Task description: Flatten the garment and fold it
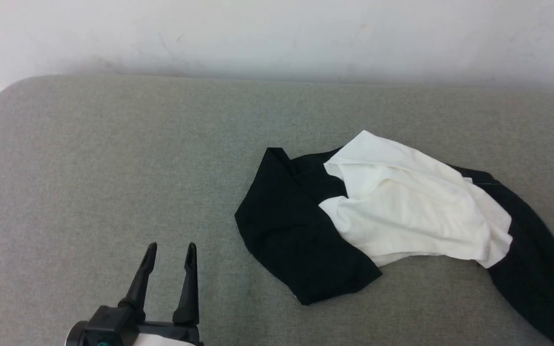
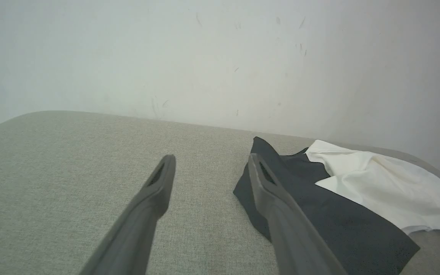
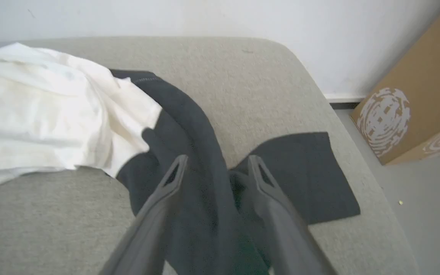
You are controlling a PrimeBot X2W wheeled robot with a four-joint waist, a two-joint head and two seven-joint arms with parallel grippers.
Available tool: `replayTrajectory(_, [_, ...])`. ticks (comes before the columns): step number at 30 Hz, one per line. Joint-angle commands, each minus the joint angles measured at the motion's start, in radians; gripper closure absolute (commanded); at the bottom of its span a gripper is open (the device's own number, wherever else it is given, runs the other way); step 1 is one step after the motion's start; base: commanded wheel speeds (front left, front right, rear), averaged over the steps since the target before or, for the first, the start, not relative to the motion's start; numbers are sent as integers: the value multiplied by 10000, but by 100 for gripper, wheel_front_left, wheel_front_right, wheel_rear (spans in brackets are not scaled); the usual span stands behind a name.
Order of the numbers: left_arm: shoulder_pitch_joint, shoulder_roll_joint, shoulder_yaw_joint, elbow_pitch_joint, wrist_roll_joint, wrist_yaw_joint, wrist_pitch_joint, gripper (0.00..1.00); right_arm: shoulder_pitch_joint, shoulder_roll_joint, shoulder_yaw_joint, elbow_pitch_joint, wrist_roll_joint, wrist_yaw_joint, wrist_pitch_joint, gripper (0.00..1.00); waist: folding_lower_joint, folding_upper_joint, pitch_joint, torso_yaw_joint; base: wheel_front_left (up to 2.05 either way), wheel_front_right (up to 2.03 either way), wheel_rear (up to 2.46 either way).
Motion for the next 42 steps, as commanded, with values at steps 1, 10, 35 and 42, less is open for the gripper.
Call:
replayTrajectory(1, [30,-13,-39,16,99,-94,-47,0,-549,29,373,-150,-113,-7,-505,0,0,-1,-333,-294,0,0,0])
replayTrajectory(10, [56,-13,-23,-606,-16,-5,-47,0,-951,205,1514,-989,-234,-7,-3330,0,0,-1,-927,-657,0,0,0])
replayTrajectory(35, [-4147,469,-1393,1685,927,-592,3770,0,-954,224,2035,-127,804,-7,-5132,0,0,-1,249,-1341,0,0,0])
replayTrajectory(42, [-5387,133,-2062,3416,484,-514,6579,0,-1328,225,2259,41,878,-7,-5172,0,0,-1,851,-1705,0,0,0])
